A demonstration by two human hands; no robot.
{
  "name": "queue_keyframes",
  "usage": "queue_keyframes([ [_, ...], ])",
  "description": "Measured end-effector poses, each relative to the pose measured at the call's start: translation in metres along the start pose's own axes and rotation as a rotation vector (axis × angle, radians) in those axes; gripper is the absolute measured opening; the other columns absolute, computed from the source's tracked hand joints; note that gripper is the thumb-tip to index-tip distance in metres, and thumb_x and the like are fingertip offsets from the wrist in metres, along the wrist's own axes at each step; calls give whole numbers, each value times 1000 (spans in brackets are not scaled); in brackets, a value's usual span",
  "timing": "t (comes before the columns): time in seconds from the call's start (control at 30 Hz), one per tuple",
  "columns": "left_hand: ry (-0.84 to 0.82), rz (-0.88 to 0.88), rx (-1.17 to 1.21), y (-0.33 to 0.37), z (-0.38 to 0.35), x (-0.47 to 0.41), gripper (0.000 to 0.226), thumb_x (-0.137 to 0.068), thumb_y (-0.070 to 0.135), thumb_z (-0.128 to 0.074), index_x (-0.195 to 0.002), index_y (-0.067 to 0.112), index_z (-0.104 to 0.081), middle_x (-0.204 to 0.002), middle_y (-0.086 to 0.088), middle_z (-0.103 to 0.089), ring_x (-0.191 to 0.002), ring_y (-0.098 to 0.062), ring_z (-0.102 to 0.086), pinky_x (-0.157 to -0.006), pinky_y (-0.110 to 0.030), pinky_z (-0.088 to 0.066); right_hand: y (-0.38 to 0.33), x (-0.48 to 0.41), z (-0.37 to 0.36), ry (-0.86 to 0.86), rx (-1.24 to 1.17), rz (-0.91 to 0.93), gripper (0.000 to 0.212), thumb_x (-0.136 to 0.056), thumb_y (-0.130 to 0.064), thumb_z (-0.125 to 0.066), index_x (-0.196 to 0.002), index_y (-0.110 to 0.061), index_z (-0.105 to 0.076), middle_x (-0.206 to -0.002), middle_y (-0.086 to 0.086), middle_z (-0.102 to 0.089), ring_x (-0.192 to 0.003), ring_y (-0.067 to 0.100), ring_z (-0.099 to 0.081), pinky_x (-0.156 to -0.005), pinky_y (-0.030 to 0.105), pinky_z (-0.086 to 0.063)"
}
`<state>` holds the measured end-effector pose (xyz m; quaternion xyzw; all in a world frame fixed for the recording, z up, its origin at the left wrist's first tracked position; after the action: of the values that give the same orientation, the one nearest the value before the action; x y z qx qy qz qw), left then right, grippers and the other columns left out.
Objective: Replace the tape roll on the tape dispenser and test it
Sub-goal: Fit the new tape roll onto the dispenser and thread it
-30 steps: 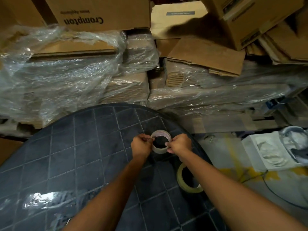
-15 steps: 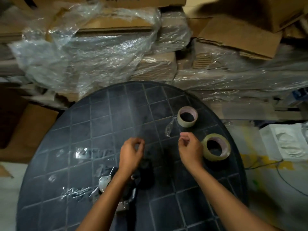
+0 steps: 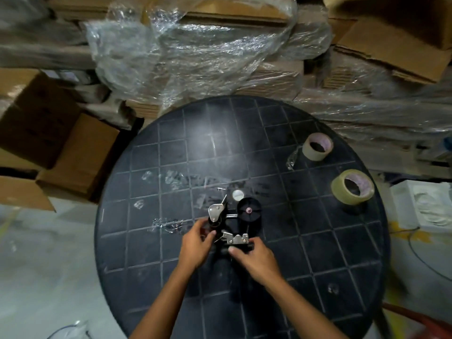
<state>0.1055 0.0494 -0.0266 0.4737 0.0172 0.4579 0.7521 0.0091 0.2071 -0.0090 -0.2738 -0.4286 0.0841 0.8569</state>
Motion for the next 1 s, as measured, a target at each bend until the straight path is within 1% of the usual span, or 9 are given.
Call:
queue_keyframes([
  [0.13,-33,59,181,-2,-1,0,37,-85,4,-64,-121,13,-57,-72,-4,-66,-66,-17,-63,-68,-38,-55,-5,11,-18,-13,86,17,75,-73,-33,-83,-133,-16,-42,-127,7,-65,-115,27,-61,-86,28,-46],
  [0.27,-14,66,342,-6,3,-5,30,-86,-3,-59,-110,15,-61,-77,-8,-68,-75,-19,-64,-77,-45,-57,-17,0,-15,54,56,67,83,-72,-26,-84,-143,-22,-40,-127,7,-65,-116,24,-61,-87,24,-45],
  [0.33,-3,35,375,-4,4,-7,27,-85,-3,-61,-102,18,-63,-85,-7,-69,-82,-21,-64,-81,-42,-56,-28,-11,-10,85,40,106,85,-70,-25,-86,-143,-24,-43,-126,6,-67,-114,23,-63,-89,25,-47],
  [0.43,-7,-77,261,5,0,-11,24,-81,-1,-68,-101,13,-68,-93,-3,-71,-86,-16,-67,-81,-19,-53,-39,-23,-1,83,51,113,76,-69,-24,-87,-136,-23,-51,-120,6,-69,-108,23,-64,-83,23,-45],
  [0.47,-1,-87,218,9,0,-12,22,-80,2,-71,-100,12,-68,-93,-2,-72,-86,-14,-68,-80,-16,-53,-40,-26,2,72,42,110,73,-69,-23,-87,-134,-21,-53,-118,6,-69,-104,22,-65,-80,21,-44],
  [0.6,68,-158,-52,22,-1,-22,16,-82,22,-70,-96,14,-69,-91,-1,-69,-89,-17,-65,-79,-29,-51,-37,-32,11,24,61,144,70,-72,-30,-85,-134,-18,-54,-119,7,-68,-108,23,-64,-86,25,-46],
  [0.77,292,-402,-453,64,-14,-25,23,-79,25,-67,-99,14,-65,-118,-10,-54,-114,-32,-48,-89,-48,-47,-27,-39,50,115,-136,121,57,-82,-29,-77,-134,-16,-56,-104,6,-71,-97,17,-64,-83,22,-46],
  [0.87,268,-475,-507,87,-35,-43,27,-77,20,-67,-102,9,-66,-123,-19,-53,-123,-41,-43,-98,-54,-43,-18,-47,99,242,-228,98,44,-86,-25,-72,-127,-15,-60,-101,4,-72,-97,18,-66,-87,26,-48],
  [1.0,119,-663,-527,131,-89,-61,27,-75,24,-60,-94,6,-65,-114,-21,-56,-112,-41,-50,-94,-47,-47,3,-60,176,468,-291,83,26,-88,-16,-68,-114,-12,-67,-95,3,-72,-90,18,-65,-77,21,-42],
])
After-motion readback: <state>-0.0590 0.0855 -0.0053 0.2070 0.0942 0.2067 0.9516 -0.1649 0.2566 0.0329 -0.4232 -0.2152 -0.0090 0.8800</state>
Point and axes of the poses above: each hand's wrist, its own x-axis away from the middle knuckle, its own z-axis out of the back of the hand, y = z × x, the point moved 1 cm from there along -x, towards the middle knuckle
